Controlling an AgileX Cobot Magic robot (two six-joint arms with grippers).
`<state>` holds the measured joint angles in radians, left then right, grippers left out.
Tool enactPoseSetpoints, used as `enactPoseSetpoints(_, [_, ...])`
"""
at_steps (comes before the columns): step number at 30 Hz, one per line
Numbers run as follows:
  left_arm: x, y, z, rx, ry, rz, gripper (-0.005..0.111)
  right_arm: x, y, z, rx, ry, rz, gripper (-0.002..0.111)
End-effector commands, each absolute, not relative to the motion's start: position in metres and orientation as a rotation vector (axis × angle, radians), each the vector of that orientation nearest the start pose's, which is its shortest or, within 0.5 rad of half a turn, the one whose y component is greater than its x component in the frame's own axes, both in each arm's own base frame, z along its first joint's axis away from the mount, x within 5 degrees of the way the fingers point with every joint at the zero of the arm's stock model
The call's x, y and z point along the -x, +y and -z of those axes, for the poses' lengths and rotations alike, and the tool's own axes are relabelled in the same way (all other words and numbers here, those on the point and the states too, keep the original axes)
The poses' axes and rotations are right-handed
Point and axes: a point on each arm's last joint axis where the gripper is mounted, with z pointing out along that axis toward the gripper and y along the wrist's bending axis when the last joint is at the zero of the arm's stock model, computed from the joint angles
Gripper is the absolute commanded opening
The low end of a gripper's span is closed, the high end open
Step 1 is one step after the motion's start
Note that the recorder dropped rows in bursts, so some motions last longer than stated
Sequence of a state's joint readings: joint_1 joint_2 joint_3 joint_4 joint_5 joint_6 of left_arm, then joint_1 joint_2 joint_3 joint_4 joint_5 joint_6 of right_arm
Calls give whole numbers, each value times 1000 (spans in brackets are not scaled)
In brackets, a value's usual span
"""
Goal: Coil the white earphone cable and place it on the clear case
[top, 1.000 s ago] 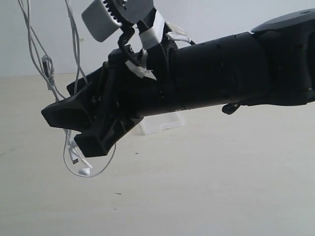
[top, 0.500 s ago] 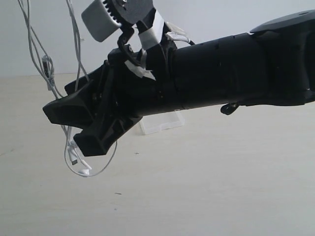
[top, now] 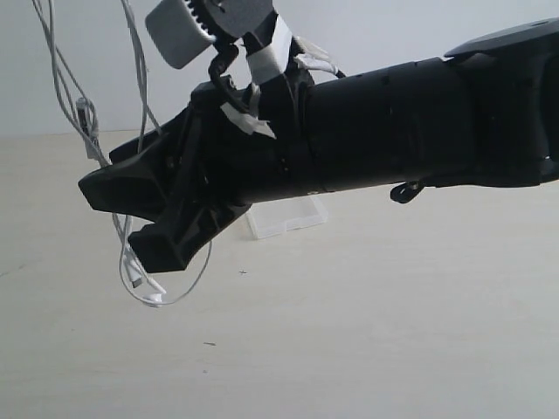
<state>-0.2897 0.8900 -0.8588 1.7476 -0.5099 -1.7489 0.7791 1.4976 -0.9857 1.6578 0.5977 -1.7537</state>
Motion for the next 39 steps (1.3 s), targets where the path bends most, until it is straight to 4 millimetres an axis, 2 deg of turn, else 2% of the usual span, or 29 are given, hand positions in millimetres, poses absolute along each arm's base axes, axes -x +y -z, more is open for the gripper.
enactPoseSetpoints(1, [-158, -93, -404, -631, 1499, 621, 0, -196, 266, -296, 1194, 1618, -1036, 31])
enactPoseSetpoints(6, [-158, -93, -404, -633, 1499, 623, 0, -197, 266, -296, 1194, 1620, -1027, 23])
enactPoseSetpoints(12, [-157, -93, -404, -640, 1498, 623, 0, -196, 265, -295, 1214, 1617, -1009, 0])
enactPoseSetpoints(28, [-153, -87, -407, -597, 1495, 622, 0, -199, 263, -291, 1201, 1683, -974, 0])
enactPoseSetpoints(39, [-166, -64, -367, -487, 1646, 555, 0, -199, 263, -291, 1184, 1699, -977, 0])
